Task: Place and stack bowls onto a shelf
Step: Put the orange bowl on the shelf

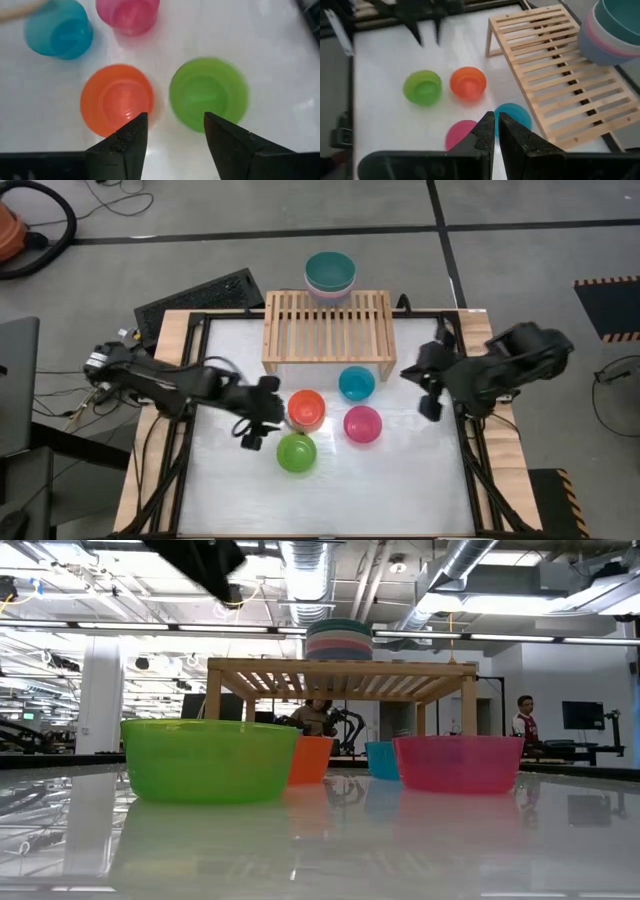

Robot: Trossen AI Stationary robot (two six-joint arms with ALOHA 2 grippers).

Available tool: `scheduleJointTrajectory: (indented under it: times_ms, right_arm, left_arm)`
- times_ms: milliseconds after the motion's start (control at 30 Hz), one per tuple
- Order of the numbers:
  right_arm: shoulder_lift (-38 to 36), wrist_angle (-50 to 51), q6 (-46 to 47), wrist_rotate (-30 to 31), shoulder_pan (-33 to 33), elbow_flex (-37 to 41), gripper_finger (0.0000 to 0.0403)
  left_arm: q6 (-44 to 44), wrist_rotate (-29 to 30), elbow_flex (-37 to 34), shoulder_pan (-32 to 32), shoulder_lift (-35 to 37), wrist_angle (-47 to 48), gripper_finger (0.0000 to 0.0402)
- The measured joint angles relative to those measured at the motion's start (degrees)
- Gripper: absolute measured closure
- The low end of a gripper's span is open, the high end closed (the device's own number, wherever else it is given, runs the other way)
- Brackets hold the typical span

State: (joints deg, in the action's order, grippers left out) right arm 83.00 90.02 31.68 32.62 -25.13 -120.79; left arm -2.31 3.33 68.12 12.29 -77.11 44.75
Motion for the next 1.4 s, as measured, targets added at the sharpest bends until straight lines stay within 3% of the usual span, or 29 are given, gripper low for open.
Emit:
scheduleJointTrajectory:
  times_ms: [133, 300, 500, 767, 900, 1067, 1233, 1400]
  right_arm:
    - [-2.3, 0.0, 2.91, 0.02, -2.7, 0.0, 0.0347]
    - [-3.85, -0.02, 3.98, 0.09, -5.23, 0.0, 0.0336]
    - [-3.95, 0.0, 4.48, 0.09, -7.66, 0.02, 0.0334]
    - [-3.26, -0.02, 7.25, 0.04, -11.3, 0.06, 0.0334]
    - [-3.02, 0.0, 8.26, 0.09, -12.73, 0.04, 0.0334]
    - [-3.06, -0.01, 11.59, 0.23, -13.97, 0.04, 0.0334]
    - [-3.04, 0.0, 12.95, 0.31, -15.12, 0.04, 0.0334]
    - [-3.04, 0.0, 12.15, 0.36, -15.86, 0.04, 0.0334]
  left_arm:
    - [-8.96, -3.79, 0.0, -4.84, -5.99, -0.68, 0.021]
    - [-20.56, -4.21, -0.04, -8.25, -13.17, -0.53, 0.0207]
    - [-28.14, -7.07, -0.04, -9.71, -21.1, -2.12, 0.0207]
    - [-31.0, -1.73, -0.04, -10.23, -28.83, -3.46, 0.021]
    - [-30.95, -1.27, -0.02, -10.62, -30.54, -4.07, 0.0254]
    - [-28.44, 0.01, 0.02, -10.33, -30.39, -4.11, 0.0379]
    - [-23.0, -0.04, 1.37, -10.35, -28.81, -3.09, 0.04]
    - [-17.3, -1.85, 9.33, -10.35, -25.77, 4.54, 0.0401]
